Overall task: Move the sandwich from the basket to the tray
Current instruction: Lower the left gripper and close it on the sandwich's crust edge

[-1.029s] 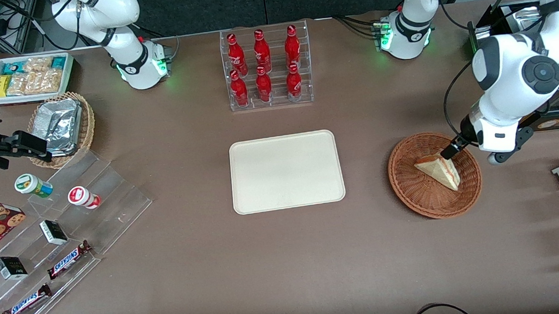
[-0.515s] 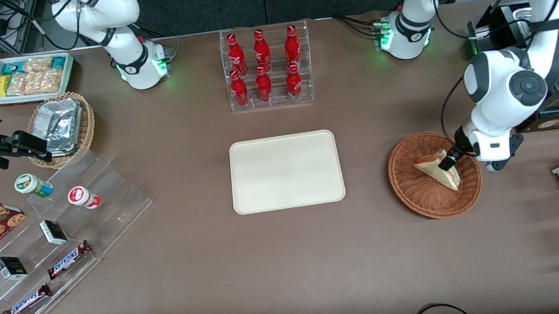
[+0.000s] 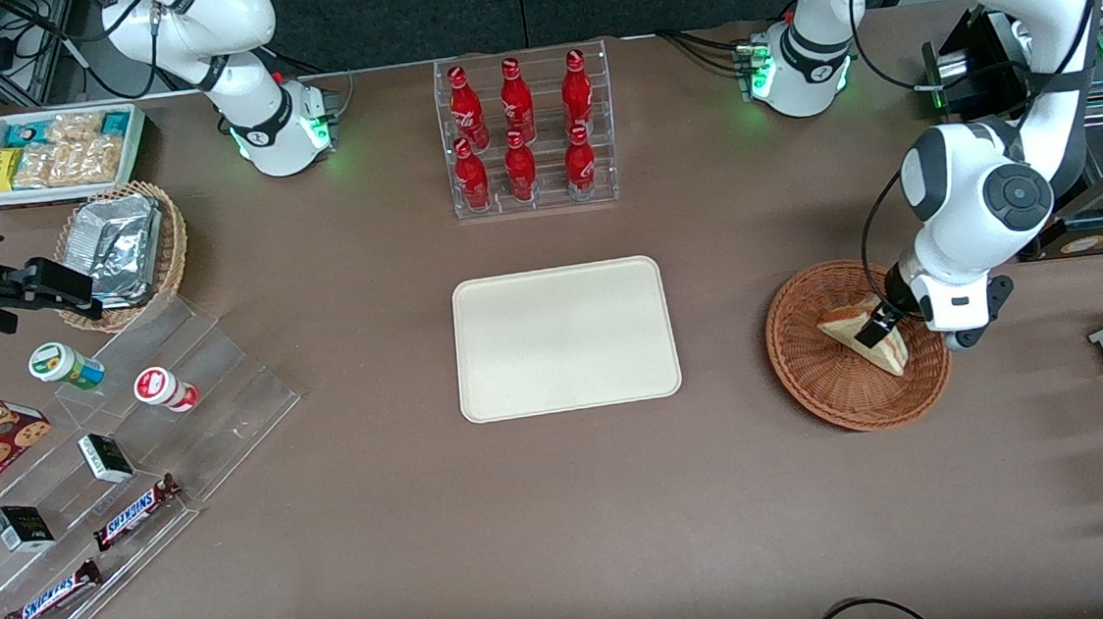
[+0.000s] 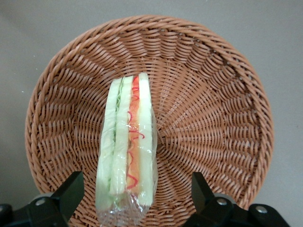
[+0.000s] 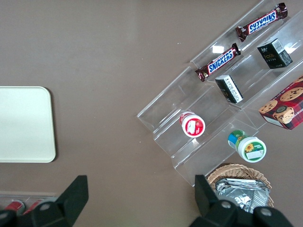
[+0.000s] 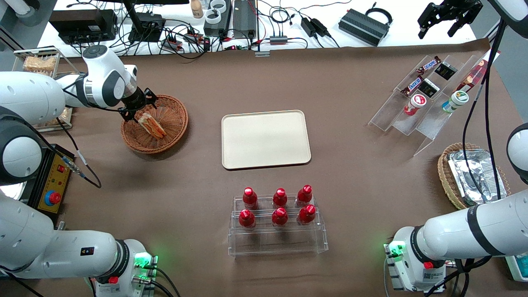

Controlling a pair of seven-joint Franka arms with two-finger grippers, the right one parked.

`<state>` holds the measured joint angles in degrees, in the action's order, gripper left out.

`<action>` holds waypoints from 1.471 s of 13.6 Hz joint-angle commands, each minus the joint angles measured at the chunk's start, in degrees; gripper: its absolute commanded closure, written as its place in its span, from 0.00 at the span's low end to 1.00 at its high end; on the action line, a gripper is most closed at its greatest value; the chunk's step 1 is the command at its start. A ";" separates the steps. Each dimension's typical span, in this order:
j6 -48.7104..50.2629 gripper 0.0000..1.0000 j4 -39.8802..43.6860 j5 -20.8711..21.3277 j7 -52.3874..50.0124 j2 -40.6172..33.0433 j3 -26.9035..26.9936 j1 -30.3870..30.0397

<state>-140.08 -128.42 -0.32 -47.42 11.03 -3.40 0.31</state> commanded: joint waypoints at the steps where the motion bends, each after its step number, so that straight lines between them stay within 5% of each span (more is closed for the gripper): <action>1: -1.78 0.00 -1.30 0.94 -1.28 1.18 -0.29 -0.39; 4: -1.69 0.06 -1.92 0.94 -1.28 1.63 -0.29 -0.48; 7: -1.08 0.99 -2.01 0.94 -1.80 1.54 -0.29 -0.57; 16: 10.85 1.00 6.49 1.73 -1.37 1.98 -0.20 -0.40; 20: 22.10 1.00 15.29 2.26 -1.10 2.24 -0.38 6.79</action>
<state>-123.08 -117.54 0.77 -47.89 13.01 -3.98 2.59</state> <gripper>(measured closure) 0.850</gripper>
